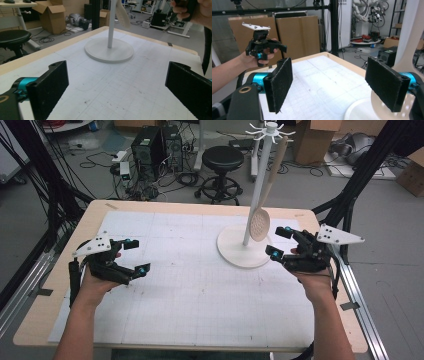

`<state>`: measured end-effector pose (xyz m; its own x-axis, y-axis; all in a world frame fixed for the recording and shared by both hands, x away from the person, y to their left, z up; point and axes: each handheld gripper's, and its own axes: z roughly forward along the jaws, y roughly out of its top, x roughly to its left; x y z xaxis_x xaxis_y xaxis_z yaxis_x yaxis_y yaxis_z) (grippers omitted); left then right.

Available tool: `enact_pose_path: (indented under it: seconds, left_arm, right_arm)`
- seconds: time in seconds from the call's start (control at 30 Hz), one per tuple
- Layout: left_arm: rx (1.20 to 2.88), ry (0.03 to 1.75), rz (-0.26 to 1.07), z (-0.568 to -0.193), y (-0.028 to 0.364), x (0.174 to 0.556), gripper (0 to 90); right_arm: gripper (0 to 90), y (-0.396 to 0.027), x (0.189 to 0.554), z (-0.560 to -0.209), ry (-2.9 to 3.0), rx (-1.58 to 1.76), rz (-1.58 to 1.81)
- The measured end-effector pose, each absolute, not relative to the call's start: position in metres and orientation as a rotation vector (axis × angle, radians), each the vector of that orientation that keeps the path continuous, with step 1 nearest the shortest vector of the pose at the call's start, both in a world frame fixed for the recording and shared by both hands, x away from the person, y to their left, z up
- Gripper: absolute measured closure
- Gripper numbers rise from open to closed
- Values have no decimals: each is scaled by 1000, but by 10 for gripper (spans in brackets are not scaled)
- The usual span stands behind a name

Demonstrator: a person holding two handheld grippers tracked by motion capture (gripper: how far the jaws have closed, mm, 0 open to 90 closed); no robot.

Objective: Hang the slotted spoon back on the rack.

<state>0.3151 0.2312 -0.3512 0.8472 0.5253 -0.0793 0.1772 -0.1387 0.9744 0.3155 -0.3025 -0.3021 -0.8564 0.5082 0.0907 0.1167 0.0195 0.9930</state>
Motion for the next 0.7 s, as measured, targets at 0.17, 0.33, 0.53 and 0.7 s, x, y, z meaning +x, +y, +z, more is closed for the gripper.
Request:
enact_pose_path:
  seconds: [0.17, 0.33, 0.53, 0.7]
  left_arm:
    - [1714, 547, 324, -359, 233, 313, 50]
    - [1726, 556, 317, -366, 234, 312, 50]
    - [1734, 570, 315, -377, 238, 314, 50]
    - [1731, 591, 312, -381, 241, 314, 50]
  right_arm:
    - [200, -301, 307, -327, 2011, 669, 1897]
    - [163, -299, 301, -343, 1985, 696, 1896]
    - [155, -294, 297, -355, 2017, 717, 1878]
    - [147, -293, 297, -364, 2033, 736, 1871]
